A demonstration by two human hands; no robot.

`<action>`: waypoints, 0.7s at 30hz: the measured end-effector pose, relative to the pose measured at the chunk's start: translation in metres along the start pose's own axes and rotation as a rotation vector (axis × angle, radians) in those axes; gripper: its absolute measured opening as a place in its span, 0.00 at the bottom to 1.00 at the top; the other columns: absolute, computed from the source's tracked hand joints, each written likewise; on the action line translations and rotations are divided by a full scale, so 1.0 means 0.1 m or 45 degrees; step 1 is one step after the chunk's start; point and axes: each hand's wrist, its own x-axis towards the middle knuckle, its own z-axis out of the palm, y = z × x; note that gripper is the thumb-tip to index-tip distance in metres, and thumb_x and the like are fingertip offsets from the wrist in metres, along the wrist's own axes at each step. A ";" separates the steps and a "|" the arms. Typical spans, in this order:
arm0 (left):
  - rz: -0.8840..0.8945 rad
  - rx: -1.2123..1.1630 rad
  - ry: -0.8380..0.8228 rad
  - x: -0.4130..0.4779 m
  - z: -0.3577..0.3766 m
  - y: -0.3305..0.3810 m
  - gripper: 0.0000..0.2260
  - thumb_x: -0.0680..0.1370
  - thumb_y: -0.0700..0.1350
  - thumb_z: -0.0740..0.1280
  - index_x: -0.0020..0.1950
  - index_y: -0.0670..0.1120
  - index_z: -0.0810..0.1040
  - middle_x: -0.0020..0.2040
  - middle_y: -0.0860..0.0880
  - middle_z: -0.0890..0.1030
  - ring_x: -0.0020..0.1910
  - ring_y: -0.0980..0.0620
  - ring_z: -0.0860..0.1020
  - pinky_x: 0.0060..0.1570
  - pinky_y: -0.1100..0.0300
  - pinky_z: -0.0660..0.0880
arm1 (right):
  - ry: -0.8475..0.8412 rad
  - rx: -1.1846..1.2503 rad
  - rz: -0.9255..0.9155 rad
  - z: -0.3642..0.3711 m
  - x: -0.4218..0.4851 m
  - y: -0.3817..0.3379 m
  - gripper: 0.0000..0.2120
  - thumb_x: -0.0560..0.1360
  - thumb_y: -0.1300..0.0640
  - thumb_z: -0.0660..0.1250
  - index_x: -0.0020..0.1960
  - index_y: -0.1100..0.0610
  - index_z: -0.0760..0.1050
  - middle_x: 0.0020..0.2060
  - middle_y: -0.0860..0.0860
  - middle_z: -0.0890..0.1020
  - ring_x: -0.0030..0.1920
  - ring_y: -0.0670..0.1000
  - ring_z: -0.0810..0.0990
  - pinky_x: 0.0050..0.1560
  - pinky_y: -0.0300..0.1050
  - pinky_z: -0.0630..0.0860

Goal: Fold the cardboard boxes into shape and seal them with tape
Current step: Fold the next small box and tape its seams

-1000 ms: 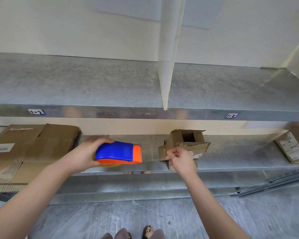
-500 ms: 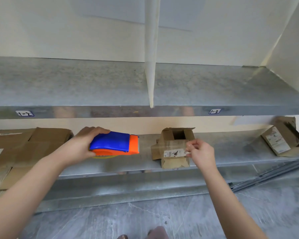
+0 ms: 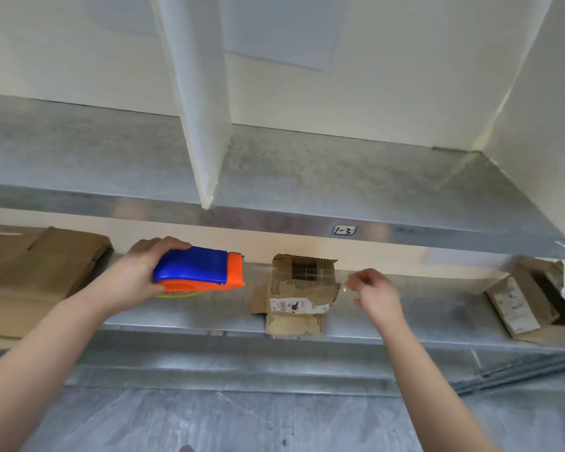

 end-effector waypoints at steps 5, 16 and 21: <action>-0.095 0.025 -0.007 0.00 -0.02 0.10 0.44 0.65 0.35 0.73 0.57 0.80 0.58 0.58 0.56 0.73 0.55 0.52 0.69 0.53 0.59 0.66 | -0.066 0.257 -0.089 0.01 0.17 0.01 0.04 0.80 0.60 0.64 0.46 0.59 0.74 0.52 0.55 0.81 0.50 0.52 0.81 0.54 0.54 0.81; -0.292 -0.018 -0.154 0.23 -0.01 0.06 0.33 0.68 0.39 0.75 0.65 0.62 0.65 0.60 0.52 0.70 0.60 0.52 0.67 0.55 0.59 0.65 | -0.232 0.602 0.189 0.18 0.45 -0.12 0.12 0.79 0.63 0.64 0.39 0.58 0.66 0.57 0.62 0.80 0.62 0.54 0.78 0.41 0.44 0.83; -0.365 0.043 -0.186 0.35 -0.01 0.12 0.28 0.68 0.41 0.74 0.66 0.48 0.71 0.58 0.48 0.74 0.57 0.47 0.72 0.54 0.52 0.72 | -0.195 0.510 0.268 0.13 0.46 -0.08 0.08 0.77 0.62 0.66 0.42 0.59 0.69 0.58 0.63 0.77 0.55 0.53 0.76 0.42 0.49 0.82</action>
